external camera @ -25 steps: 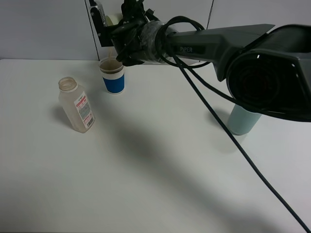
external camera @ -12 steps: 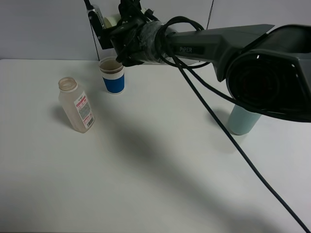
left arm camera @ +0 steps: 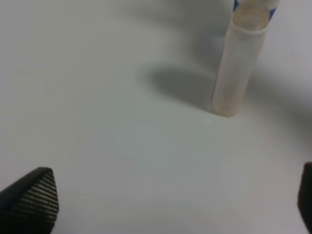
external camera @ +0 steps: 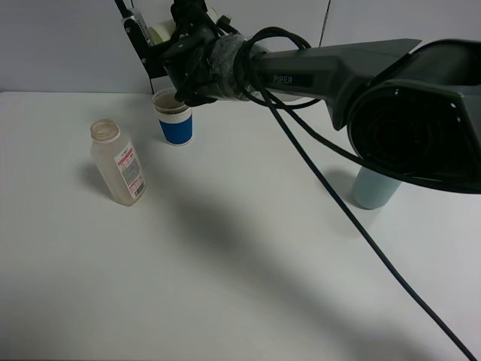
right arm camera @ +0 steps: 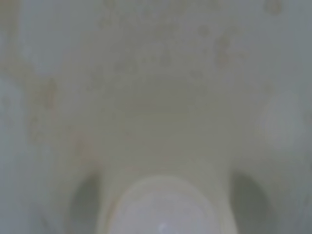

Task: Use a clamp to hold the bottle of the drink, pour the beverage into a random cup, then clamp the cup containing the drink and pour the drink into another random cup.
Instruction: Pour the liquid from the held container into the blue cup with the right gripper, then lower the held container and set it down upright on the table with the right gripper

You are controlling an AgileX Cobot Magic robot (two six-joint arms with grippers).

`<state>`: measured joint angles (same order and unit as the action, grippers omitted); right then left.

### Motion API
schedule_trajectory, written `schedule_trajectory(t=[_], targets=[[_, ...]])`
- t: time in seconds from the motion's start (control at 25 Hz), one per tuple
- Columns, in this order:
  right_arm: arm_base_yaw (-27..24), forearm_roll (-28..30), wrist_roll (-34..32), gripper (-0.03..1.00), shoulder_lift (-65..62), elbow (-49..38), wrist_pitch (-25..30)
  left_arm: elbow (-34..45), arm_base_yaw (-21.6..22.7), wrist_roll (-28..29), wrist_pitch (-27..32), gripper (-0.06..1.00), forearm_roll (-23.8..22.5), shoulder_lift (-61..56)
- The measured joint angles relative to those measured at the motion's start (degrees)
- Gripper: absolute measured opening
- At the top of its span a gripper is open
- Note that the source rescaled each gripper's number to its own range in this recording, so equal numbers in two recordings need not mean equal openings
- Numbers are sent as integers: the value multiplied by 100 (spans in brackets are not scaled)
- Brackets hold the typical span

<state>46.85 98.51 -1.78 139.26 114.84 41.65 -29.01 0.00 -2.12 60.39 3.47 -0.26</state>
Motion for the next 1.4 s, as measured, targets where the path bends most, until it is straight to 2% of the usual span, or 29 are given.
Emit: schedule_trajectory(t=[0.12,0.16,0.32,0.4,0.52,0.68,1.0,1.24,1.4], targets=[[0,-272,-550,3,0,0,0,0,0,0,0,100,0,0],[0,-272,-550,3,0,0,0,0,0,0,0,100,0,0],[0,-1079,-2097,3,-18,0,55,0,0,0,0,100,0,0],[0,-1449,-2590,3,-25,0,189,0,0,0,0,100,0,0],[-17,-2024,-2892,3,-117,0,658,0,0,0,0,100,0,0],[-39,-2552,-2939,3,-371,0,977,0,0,0,0,100,0,0],[-39,-3911,-2865,3,-1042,7,872,0,0,0,0,100,0,0],[-39,-4889,-2342,3,-1477,8,652,0,0,0,0,100,0,0],[-47,-5793,-1847,3,-1852,-367,80,0,0,0,0,100,0,0]])
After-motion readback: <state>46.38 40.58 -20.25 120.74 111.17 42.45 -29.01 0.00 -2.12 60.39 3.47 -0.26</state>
